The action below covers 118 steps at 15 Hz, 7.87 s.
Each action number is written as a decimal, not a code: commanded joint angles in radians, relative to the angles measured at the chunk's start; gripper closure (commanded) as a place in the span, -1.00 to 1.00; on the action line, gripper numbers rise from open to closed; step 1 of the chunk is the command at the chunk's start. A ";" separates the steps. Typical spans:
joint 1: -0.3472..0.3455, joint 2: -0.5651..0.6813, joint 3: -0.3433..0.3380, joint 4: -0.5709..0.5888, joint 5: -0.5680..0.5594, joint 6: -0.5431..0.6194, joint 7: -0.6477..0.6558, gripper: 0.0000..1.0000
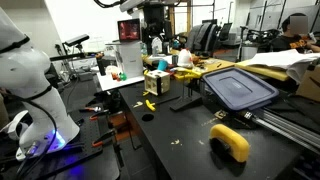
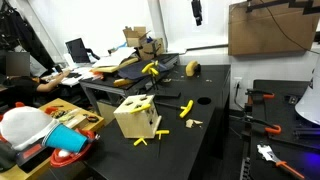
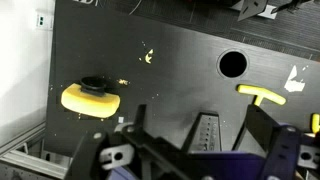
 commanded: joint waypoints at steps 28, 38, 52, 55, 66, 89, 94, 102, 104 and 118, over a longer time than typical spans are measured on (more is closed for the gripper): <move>-0.010 0.001 0.010 0.002 0.003 -0.002 -0.002 -1.00; -0.010 0.029 0.019 0.000 -0.011 0.032 0.025 -1.00; 0.063 0.109 0.145 -0.019 0.159 0.177 0.097 -1.00; 0.087 0.124 0.177 -0.011 0.162 0.186 0.087 -1.00; 0.160 0.258 0.286 0.070 0.025 0.203 0.081 -1.00; 0.309 0.567 0.457 0.295 0.067 0.257 0.181 -1.00; 0.331 0.598 0.464 0.292 0.045 0.274 0.190 -1.00; 0.319 0.656 0.442 0.291 0.033 0.296 0.181 -1.00; 0.322 0.662 0.444 0.291 0.034 0.291 0.177 -1.00; 0.329 0.641 0.477 0.275 0.034 0.280 0.152 -1.00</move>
